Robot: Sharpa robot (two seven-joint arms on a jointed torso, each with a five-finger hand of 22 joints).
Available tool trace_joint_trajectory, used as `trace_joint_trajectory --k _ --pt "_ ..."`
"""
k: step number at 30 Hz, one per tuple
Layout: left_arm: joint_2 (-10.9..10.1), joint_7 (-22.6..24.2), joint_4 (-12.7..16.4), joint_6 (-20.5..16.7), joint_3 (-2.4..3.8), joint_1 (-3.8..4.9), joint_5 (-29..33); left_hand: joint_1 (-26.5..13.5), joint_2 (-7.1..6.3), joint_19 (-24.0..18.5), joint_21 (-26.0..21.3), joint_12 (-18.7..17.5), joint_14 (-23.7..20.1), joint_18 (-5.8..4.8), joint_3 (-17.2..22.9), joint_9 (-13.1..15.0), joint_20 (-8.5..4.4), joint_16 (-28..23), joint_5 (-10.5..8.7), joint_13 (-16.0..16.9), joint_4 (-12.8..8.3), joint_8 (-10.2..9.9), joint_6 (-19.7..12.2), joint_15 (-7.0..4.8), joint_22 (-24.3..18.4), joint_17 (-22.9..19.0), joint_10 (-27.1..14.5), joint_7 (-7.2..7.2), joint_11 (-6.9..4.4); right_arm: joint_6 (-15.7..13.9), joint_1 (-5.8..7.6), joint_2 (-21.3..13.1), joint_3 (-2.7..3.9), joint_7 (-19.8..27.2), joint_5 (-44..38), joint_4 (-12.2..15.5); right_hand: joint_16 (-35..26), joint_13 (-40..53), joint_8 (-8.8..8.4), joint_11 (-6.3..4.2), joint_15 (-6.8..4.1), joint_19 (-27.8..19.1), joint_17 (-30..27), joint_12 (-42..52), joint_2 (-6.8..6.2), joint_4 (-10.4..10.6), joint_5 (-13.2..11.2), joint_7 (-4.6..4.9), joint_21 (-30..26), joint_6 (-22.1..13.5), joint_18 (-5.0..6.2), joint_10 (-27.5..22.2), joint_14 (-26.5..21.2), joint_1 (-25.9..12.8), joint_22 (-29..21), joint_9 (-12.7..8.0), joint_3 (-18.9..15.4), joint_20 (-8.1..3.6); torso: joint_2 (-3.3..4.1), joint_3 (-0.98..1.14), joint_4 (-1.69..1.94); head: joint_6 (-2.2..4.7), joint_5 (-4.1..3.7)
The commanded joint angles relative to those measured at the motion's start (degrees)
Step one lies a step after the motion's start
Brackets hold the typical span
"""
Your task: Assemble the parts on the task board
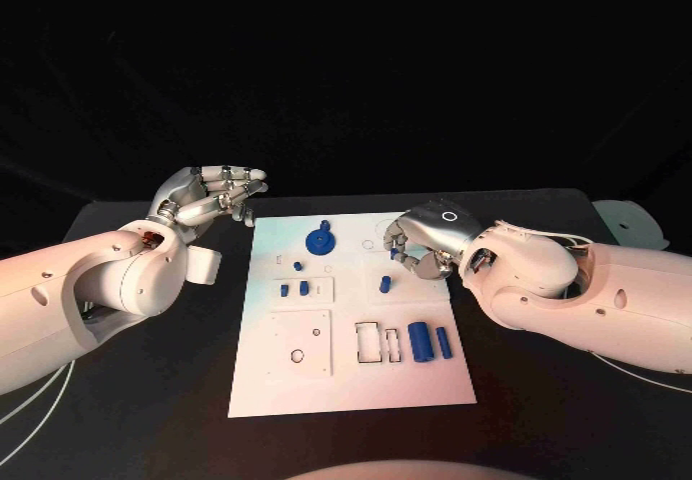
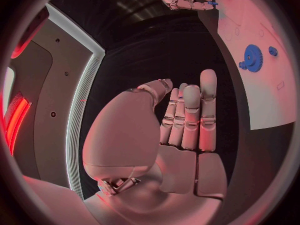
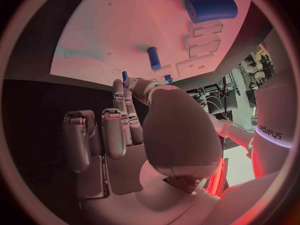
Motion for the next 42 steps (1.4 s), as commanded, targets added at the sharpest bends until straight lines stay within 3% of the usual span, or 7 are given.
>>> trace_joint_trajectory --k 1,4,11,18,24,31,42 --pt "0.3 0.4 -0.1 0.1 0.04 0.02 0.3 -0.4 -0.19 0.1 -0.2 0.4 -0.3 0.34 0.0 0.0 0.12 0.1 -0.15 0.1 -0.1 0.1 -0.5 0.31 -0.1 0.0 -0.2 0.04 0.02 -2.0 0.04 0.4 0.09 0.0 -0.6 2.2 0.4 0.1 0.21 0.17 -0.41 5.0 4.7 0.1 0.19 -0.4 -0.2 -0.02 0.2 0.3 -1.03 0.4 4.0 -0.5 13.8 0.0 0.1 -0.34 -0.08 0.00 0.11 0.12 0.77" --pt "0.5 0.4 -0.2 0.1 0.04 0.02 0.3 -0.5 -0.20 0.1 -0.2 0.4 -0.3 0.34 0.1 0.0 0.14 0.1 -0.15 0.1 -0.2 0.1 -0.6 0.33 -0.1 0.0 -0.3 0.06 0.05 -2.3 -0.02 0.9 0.11 0.1 -0.6 3.4 0.4 0.1 0.21 0.17 -0.41 5.0 4.7 0.1 0.19 -0.4 -0.2 -0.03 0.2 0.4 -1.03 0.4 4.0 -0.5 13.8 0.1 0.1 -0.34 -0.10 0.01 0.20 0.21 1.22" --pt "1.7 0.4 -1.3 0.3 0.02 0.01 0.4 -0.5 -0.21 0.1 -0.3 0.4 -0.3 0.34 0.1 0.0 0.15 0.2 -0.16 0.1 -0.2 0.1 -0.6 0.35 -0.1 0.1 -0.4 0.08 0.07 -3.8 -1.57 4.4 0.13 1.0 -0.4 5.4 0.5 0.1 0.22 0.14 -0.43 4.9 4.8 0.1 0.20 -0.4 -0.2 -0.05 0.1 0.4 -1.00 0.4 4.0 -0.6 13.7 0.1 0.1 -0.34 -0.34 -0.03 0.32 0.15 4.25" --pt "3.1 0.2 -2.2 0.6 0.01 0.01 0.6 -0.6 -0.21 0.1 -0.3 0.5 -0.3 0.35 0.1 0.0 0.16 0.2 -0.17 0.1 -0.1 0.1 -0.7 0.37 -0.1 0.1 -0.4 0.08 0.08 -4.1 -4.82 8.0 0.05 1.9 -0.3 4.3 0.5 0.1 0.22 0.10 -0.46 4.9 4.8 0.1 0.20 -0.6 -0.1 -0.09 0.0 0.4 -0.98 0.5 4.0 -0.5 13.7 0.1 0.2 -0.36 -0.45 -0.18 0.21 -1.31 8.00" --pt "3.8 -0.7 -2.6 0.7 0.00 0.03 2.0 -0.9 -0.24 1.5 1.4 0.8 0.0 0.04 0.1 0.0 0.23 0.6 -0.17 0.3 -0.2 0.2 -1.0 0.43 1.7 0.7 -0.9 0.09 0.12 -4.2 -6.81 9.7 -0.07 2.4 -0.2 2.9 0.5 0.1 0.23 0.10 -0.47 4.9 4.8 0.1 0.19 -0.6 -0.1 -0.09 0.0 0.4 -0.98 0.5 4.0 -0.5 13.7 0.1 0.2 -0.36 -0.46 -0.23 0.28 -2.03 9.93" --pt "4.2 -1.0 -2.9 0.8 0.00 0.04 3.0 -1.2 -0.32 1.5 1.2 1.0 -0.6 0.16 0.0 0.0 0.27 0.3 -0.18 0.3 -0.1 0.2 -1.2 0.49 1.2 -0.7 -1.2 0.14 0.17 -4.1 -8.54 11.1 -0.31 2.8 -0.2 1.7 0.5 0.1 0.22 0.08 -0.49 4.9 4.8 0.1 0.19 -0.7 0.0 -0.09 0.0 0.4 -0.96 0.5 4.0 -0.5 13.7 0.1 0.2 -0.38 -0.38 -0.14 0.30 -2.93 10.80" --pt "4.5 -1.1 -3.0 1.0 -0.01 0.04 3.3 -1.1 -0.37 1.3 0.9 1.1 -0.9 0.24 0.1 0.0 0.29 0.0 -0.15 0.4 -0.2 0.3 -1.3 0.51 0.8 -1.2 -1.4 0.15 0.20 -4.1 -10.00 12.6 -0.52 3.1 -0.2 0.1 0.5 0.1 0.23 0.08 -0.50 4.8 4.8 0.1 0.21 -0.8 0.1 -0.09 -0.1 0.4 -0.94 0.5 4.0 -0.6 13.6 0.1 0.2 -0.40 -0.31 -0.18 0.24 -3.29 11.66"
